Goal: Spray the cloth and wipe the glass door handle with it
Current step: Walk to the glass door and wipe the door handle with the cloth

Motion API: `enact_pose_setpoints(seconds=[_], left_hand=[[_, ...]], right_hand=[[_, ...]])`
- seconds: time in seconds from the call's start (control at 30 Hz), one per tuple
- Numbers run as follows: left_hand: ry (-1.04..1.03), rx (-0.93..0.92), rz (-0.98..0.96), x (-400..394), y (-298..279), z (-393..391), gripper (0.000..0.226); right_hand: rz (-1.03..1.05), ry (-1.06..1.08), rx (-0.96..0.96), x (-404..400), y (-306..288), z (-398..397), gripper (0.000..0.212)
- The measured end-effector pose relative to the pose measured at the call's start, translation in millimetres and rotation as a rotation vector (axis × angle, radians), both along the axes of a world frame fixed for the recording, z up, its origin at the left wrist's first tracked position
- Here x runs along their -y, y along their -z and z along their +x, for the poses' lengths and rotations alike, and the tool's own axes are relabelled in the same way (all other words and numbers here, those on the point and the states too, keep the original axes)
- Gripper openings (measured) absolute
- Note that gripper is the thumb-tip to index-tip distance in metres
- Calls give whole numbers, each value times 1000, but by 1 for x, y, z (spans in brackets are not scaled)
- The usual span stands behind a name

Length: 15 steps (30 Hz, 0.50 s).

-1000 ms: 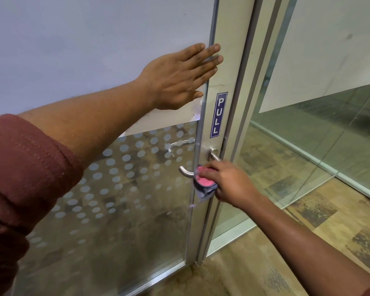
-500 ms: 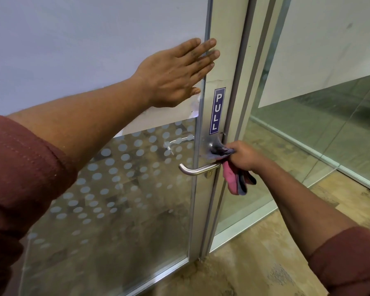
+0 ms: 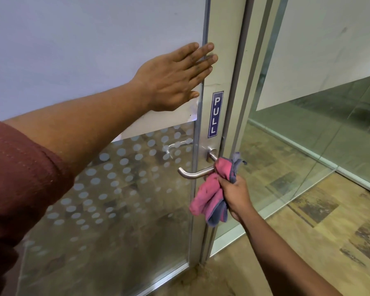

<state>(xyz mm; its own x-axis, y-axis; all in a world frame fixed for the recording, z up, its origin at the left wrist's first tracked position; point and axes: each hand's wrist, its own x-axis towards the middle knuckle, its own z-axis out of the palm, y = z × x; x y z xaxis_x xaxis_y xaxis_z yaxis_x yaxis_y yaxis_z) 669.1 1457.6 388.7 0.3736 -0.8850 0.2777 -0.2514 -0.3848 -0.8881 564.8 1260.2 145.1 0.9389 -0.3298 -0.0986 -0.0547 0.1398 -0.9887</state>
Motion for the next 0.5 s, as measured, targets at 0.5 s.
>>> enact_pose_setpoints(seconds=[0.5], left_hand=[[-17, 6, 0, 0, -2, -5, 68]], right_hand=[[-422, 35, 54, -70, -15, -25, 35]])
